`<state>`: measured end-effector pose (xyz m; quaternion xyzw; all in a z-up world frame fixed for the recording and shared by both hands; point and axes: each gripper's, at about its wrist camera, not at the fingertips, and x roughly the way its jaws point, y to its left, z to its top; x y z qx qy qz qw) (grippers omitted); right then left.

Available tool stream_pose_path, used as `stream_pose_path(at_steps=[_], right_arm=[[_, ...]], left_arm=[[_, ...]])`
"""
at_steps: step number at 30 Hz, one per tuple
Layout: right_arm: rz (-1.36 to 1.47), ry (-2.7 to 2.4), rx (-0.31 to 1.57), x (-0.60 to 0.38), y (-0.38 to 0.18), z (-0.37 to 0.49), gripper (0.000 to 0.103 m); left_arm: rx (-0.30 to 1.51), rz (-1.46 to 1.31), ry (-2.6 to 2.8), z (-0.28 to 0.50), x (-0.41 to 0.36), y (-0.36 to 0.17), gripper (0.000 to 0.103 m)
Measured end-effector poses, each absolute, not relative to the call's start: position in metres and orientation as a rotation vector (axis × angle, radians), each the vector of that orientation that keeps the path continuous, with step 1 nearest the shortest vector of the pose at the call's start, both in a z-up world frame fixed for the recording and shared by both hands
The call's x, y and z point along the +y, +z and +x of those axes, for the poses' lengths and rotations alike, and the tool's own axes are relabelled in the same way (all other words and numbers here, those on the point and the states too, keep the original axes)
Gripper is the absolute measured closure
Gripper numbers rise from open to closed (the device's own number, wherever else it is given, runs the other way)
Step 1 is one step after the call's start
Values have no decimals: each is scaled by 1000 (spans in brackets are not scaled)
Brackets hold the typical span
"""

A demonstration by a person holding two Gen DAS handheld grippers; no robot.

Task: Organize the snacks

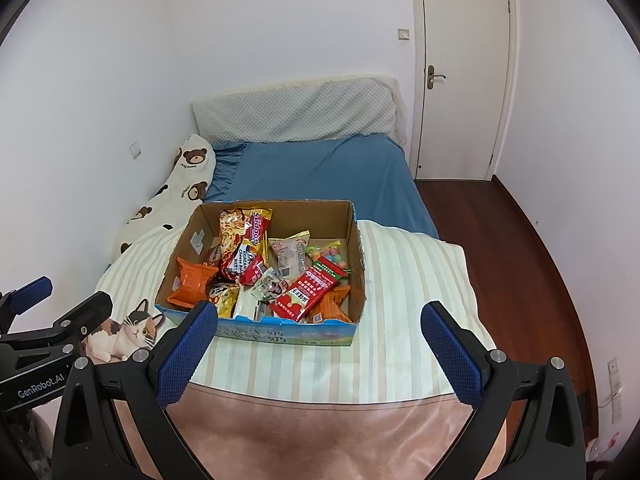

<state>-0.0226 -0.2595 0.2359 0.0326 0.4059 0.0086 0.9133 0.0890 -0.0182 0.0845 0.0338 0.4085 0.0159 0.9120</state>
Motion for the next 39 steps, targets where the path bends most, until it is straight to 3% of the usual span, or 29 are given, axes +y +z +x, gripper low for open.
stream_pose_path(at_steps=[39], right_arm=[[53, 21, 834, -257, 233, -24, 0]], left_arm=[[845, 64, 14, 87, -19, 85, 0]])
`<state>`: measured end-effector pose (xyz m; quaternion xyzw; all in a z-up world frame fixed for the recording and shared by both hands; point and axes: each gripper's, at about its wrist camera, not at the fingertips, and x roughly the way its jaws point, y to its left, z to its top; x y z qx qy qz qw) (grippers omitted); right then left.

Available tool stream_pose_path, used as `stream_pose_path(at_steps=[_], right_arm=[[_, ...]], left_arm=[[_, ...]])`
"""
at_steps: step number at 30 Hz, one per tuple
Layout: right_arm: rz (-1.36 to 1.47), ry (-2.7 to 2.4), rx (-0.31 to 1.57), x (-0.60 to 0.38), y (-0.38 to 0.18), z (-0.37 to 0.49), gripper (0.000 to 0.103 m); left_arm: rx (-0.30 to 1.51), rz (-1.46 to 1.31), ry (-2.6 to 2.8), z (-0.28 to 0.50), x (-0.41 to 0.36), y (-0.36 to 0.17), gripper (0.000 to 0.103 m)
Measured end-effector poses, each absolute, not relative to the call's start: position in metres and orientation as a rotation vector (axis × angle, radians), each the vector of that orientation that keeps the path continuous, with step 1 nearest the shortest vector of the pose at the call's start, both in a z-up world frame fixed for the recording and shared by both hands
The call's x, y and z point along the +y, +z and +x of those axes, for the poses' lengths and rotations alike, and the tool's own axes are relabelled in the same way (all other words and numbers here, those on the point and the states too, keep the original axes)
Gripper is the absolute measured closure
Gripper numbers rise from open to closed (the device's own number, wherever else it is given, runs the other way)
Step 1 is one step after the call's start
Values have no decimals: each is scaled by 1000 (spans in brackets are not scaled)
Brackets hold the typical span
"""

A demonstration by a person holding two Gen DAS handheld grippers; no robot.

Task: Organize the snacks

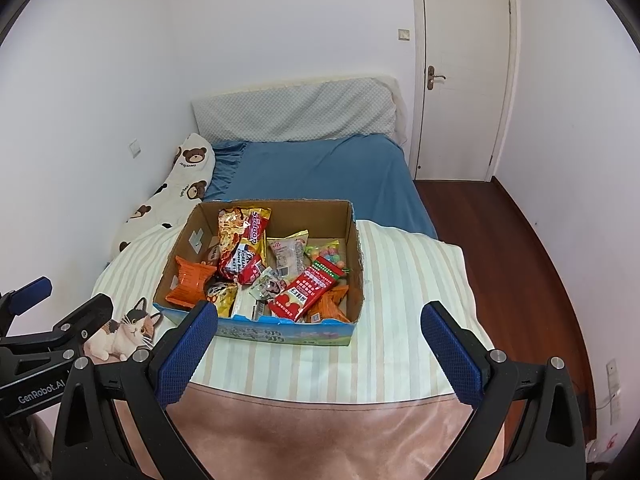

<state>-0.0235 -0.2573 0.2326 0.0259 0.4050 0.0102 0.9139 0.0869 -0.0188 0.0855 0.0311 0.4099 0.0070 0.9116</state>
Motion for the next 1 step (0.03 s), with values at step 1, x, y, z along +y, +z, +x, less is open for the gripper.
stream_pose_path(at_steps=[1], right_arm=[[54, 22, 834, -257, 233, -24, 0]], left_arm=[[847, 62, 12, 87, -19, 86, 0]])
